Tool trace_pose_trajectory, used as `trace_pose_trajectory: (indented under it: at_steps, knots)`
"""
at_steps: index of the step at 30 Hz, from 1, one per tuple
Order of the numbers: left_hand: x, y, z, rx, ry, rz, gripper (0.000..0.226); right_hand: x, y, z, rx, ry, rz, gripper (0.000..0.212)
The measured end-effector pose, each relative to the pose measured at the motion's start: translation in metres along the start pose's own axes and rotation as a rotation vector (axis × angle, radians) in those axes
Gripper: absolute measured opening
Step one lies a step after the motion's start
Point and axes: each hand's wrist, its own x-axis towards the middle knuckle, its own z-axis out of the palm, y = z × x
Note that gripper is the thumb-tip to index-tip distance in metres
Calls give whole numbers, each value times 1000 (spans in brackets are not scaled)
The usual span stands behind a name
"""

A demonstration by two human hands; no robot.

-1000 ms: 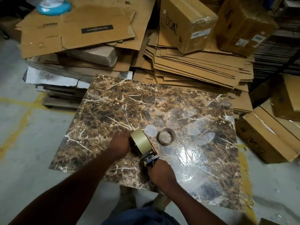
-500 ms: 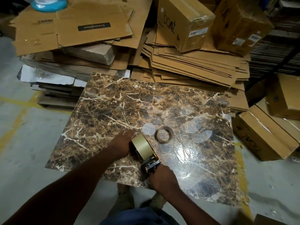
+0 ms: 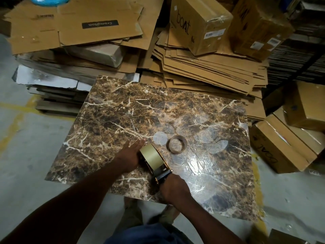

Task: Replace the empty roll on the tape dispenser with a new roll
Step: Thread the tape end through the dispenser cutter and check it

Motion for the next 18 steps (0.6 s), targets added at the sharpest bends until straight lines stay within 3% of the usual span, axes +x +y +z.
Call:
trace_pose_trajectory:
  at_steps: [6, 11, 13, 18]
  knots:
    - [-2, 0, 2, 12, 8, -14, 75, -9, -15, -28, -45, -140, 71, 38]
    - [-3, 3, -2, 3, -31, -22, 76, -19, -24, -57, -166, -323, 120, 14]
    - [-4, 1, -3, -4, -37, -16, 78, -17, -33, -61, -199, -371, 157, 22]
    - [-3, -1, -5, -12, -16, -29, 65, -33, -6, -62, -226, -366, 213, 19]
